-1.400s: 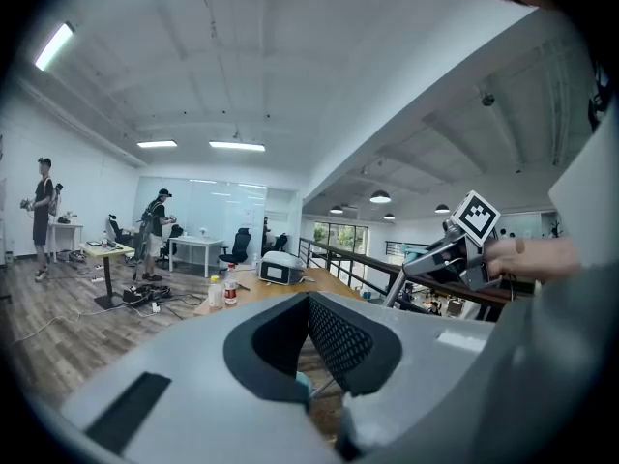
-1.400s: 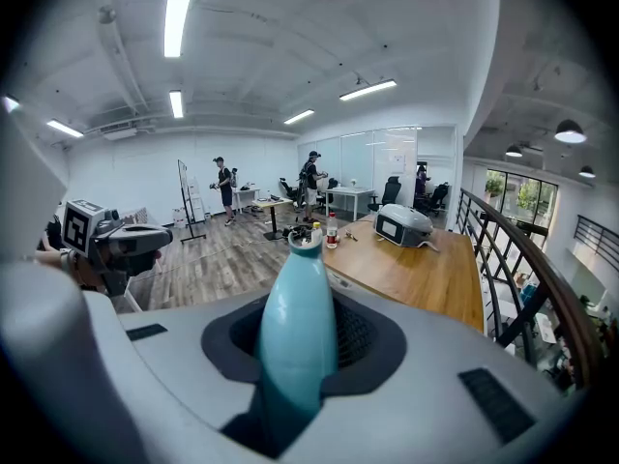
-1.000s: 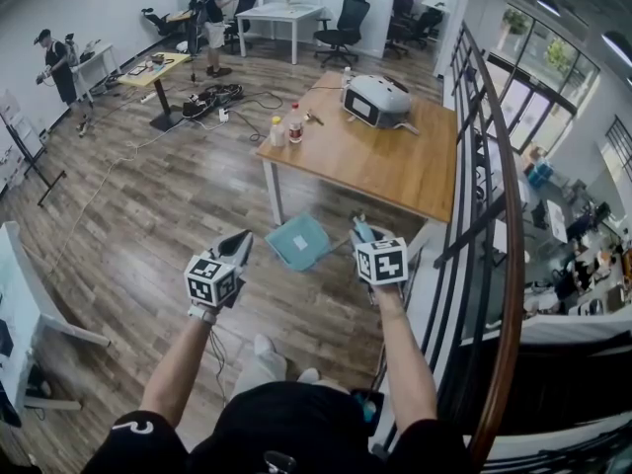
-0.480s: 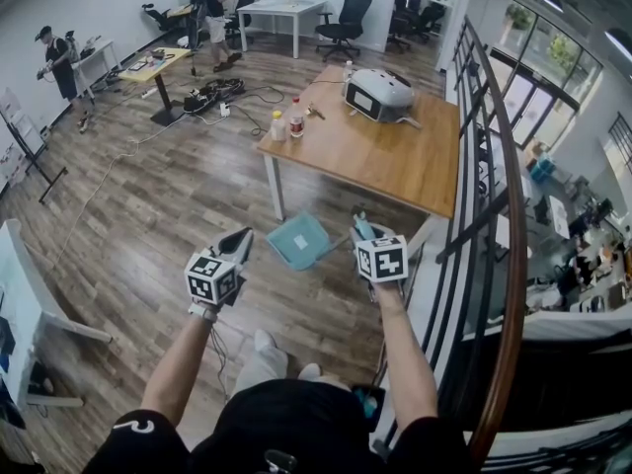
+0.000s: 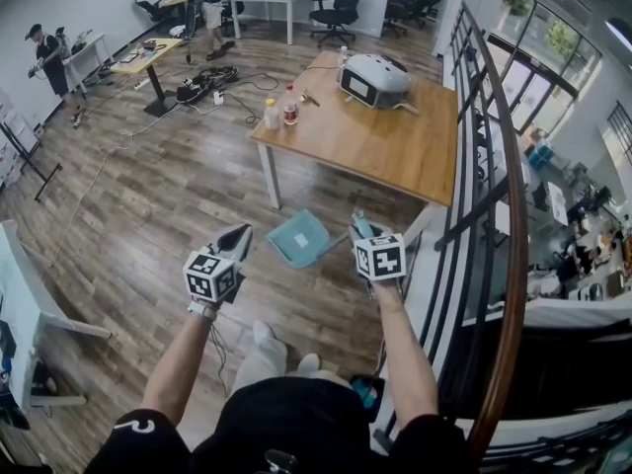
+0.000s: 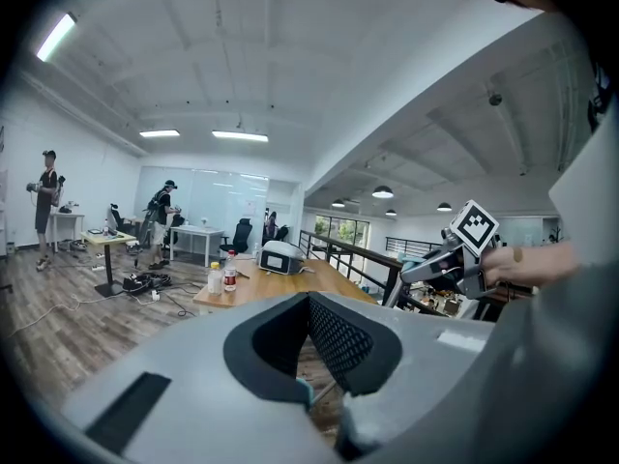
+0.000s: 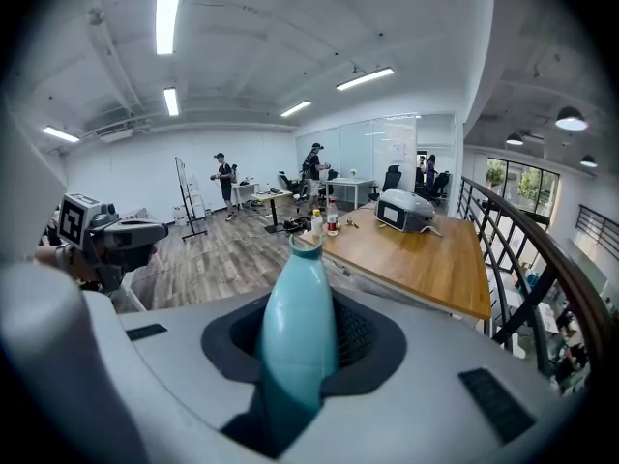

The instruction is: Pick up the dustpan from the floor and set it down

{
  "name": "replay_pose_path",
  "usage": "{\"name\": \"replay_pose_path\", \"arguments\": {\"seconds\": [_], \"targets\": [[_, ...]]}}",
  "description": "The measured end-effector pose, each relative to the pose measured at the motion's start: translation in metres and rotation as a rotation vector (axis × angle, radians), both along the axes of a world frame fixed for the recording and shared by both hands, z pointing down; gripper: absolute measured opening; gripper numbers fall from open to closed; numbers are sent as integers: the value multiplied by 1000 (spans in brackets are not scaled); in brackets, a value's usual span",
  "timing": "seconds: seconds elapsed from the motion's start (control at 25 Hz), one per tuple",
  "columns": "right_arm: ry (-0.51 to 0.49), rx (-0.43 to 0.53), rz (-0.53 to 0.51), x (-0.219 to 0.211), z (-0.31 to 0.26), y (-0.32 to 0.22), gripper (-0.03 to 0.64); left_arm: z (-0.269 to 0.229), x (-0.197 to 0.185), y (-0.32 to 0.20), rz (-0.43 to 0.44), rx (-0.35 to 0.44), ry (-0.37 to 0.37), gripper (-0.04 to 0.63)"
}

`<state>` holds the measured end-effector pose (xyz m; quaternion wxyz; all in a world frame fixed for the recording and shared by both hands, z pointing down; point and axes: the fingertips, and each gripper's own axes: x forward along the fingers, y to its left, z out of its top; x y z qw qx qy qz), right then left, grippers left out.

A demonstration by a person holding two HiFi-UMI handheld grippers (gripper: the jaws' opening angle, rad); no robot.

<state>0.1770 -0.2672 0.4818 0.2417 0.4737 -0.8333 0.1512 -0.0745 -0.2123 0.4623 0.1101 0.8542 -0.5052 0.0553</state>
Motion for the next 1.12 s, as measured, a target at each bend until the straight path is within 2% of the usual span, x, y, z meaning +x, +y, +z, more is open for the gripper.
{"name": "replay_pose_path", "arguments": {"seconds": [0.72, 1.12], "targets": [[77, -125, 44, 9, 121, -25, 89, 88, 1, -30, 10, -138, 46, -2], [103, -180, 50, -20, 218, -44, 89, 158, -9, -65, 27, -217, 52, -2]]}}
